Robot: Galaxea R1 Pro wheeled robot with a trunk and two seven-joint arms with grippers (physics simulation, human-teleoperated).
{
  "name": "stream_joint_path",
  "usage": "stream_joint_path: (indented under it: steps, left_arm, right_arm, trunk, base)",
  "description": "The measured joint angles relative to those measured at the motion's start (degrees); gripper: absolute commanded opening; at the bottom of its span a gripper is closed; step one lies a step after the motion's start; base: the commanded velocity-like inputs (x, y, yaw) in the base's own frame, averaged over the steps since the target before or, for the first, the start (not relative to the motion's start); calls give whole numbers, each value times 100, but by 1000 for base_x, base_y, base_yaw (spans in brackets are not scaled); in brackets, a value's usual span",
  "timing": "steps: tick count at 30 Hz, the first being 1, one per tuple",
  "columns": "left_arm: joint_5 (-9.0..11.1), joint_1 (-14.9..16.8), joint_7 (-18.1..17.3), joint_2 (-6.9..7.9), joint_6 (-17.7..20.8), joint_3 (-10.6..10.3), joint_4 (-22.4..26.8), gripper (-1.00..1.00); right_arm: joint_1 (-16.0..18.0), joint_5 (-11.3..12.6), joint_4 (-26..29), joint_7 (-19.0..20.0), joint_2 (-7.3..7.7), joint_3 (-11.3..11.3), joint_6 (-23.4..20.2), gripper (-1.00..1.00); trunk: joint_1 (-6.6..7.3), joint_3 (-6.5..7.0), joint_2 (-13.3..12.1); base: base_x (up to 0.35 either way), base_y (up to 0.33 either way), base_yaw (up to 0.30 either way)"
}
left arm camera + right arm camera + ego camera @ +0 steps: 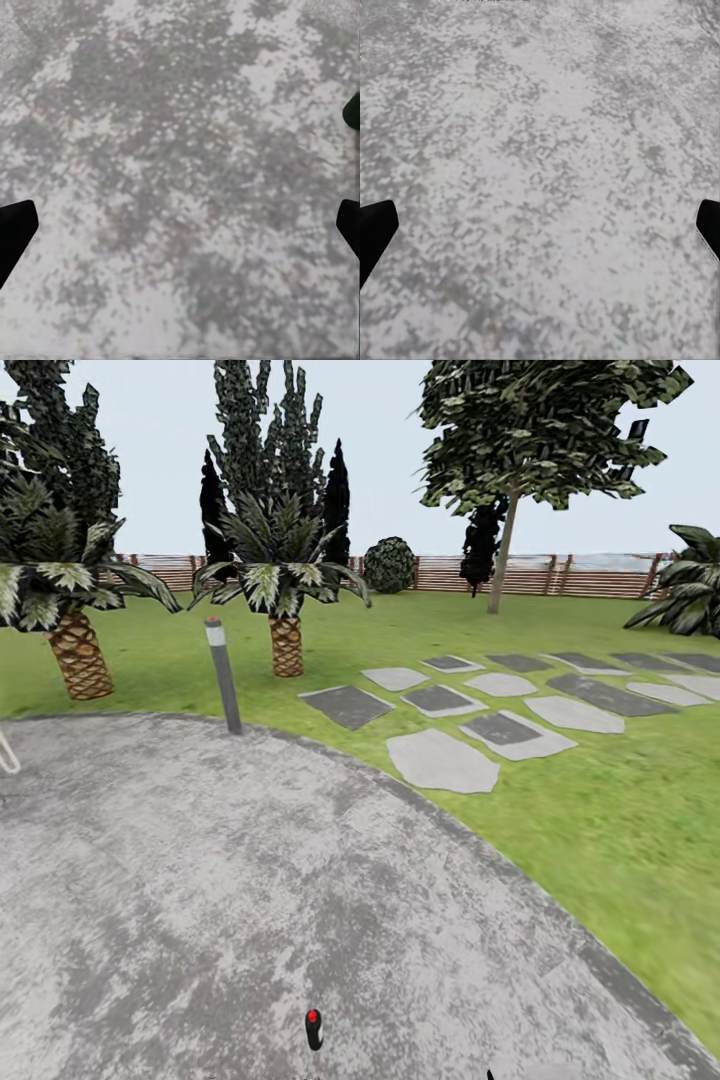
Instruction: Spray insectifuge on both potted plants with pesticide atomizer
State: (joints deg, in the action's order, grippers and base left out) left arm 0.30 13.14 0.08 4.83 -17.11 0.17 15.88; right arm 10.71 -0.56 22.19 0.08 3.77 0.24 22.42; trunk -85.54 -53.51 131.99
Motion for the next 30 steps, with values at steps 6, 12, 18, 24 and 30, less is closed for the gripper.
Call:
stream_joint_path:
  steps: [6, 12, 18, 24, 30]
  left_arm:
    - [2, 1, 0, 4, 10, 5, -1, 100]
    - [-4, 2, -2, 10, 1, 175, -2, 100]
    - [-12, 1, -15, -23, -3, 215, -1, 100]
    - [-13, 1, -16, -24, -2, 215, 0, 100]
    - [-7, 1, -14, -8, -2, 223, -2, 100]
  right_arm:
    - [-1, 0, 1, 0, 0, 0, 0, 100]
    - [-2, -3, 2, -13, 1, 0, -1, 100]
    - [-1, 0, 1, 0, 0, 0, -1, 100]
    - [-1, 0, 0, 0, 0, 0, 0, 100]
    - [-2, 0, 2, 0, 0, 0, -1, 100]
  trunk:
    - [0, 0, 0]
    - [0, 0, 0]
    - [0, 0, 0]
    - [1, 0, 0]
    - [2, 0, 0]
  base:
    - [0, -275, 218]
    - [0, -275, 33]
    - [7, -70, 3]
    - [27, -39, 101]
    - [142, -195, 38]
